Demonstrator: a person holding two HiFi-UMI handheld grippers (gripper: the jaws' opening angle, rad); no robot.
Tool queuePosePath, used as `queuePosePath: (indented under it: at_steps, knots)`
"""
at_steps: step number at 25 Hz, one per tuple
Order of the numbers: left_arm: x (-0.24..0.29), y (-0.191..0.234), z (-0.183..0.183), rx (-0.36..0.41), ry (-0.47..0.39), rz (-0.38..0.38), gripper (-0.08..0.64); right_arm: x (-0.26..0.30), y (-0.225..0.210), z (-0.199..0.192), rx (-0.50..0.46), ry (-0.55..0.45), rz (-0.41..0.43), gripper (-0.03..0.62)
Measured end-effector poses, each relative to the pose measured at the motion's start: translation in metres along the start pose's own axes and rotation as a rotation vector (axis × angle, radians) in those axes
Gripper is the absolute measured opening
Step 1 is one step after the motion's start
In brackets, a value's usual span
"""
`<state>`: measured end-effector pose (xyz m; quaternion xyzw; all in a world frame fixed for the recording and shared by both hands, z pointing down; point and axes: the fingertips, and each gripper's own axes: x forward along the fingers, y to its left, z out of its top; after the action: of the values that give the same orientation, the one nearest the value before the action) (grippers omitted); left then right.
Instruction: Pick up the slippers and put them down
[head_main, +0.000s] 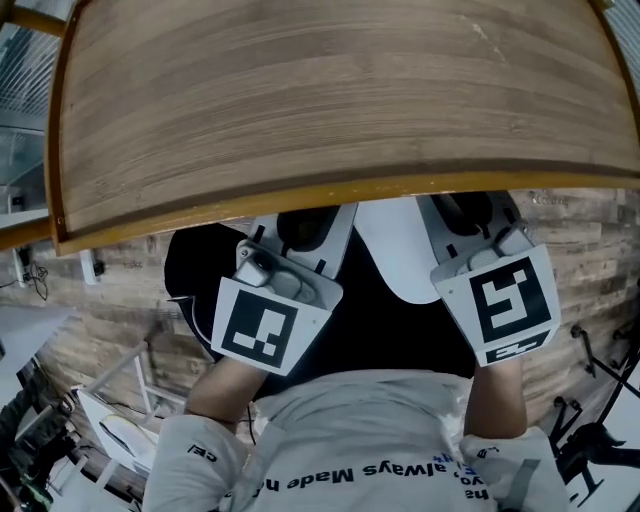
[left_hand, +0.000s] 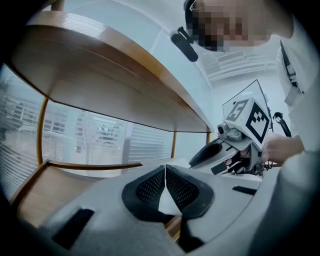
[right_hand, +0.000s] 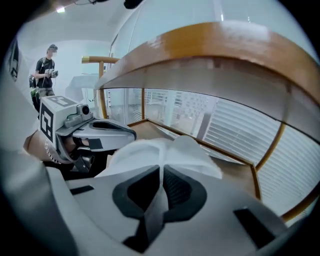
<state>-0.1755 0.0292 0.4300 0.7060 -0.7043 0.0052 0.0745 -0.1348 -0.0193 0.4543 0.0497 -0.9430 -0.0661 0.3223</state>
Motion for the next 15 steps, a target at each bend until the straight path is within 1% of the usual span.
queuePosePath:
  at_steps: [4,9,15]
  knots:
    - [0.01,-0.024,0.008,-0.004,0.009,-0.045,0.014,-0.028,-0.017,-0.008,0.026,-0.018,-0.012,0.026]
    - [0.027,-0.048,0.01,-0.044,0.015,-0.146,0.014,-0.06,-0.041,-0.025,0.067,-0.031,-0.055,0.026]
    - [0.057,-0.087,0.013,-0.036,0.011,-0.236,0.014,-0.096,-0.072,-0.055,0.138,-0.041,-0.12,0.026]
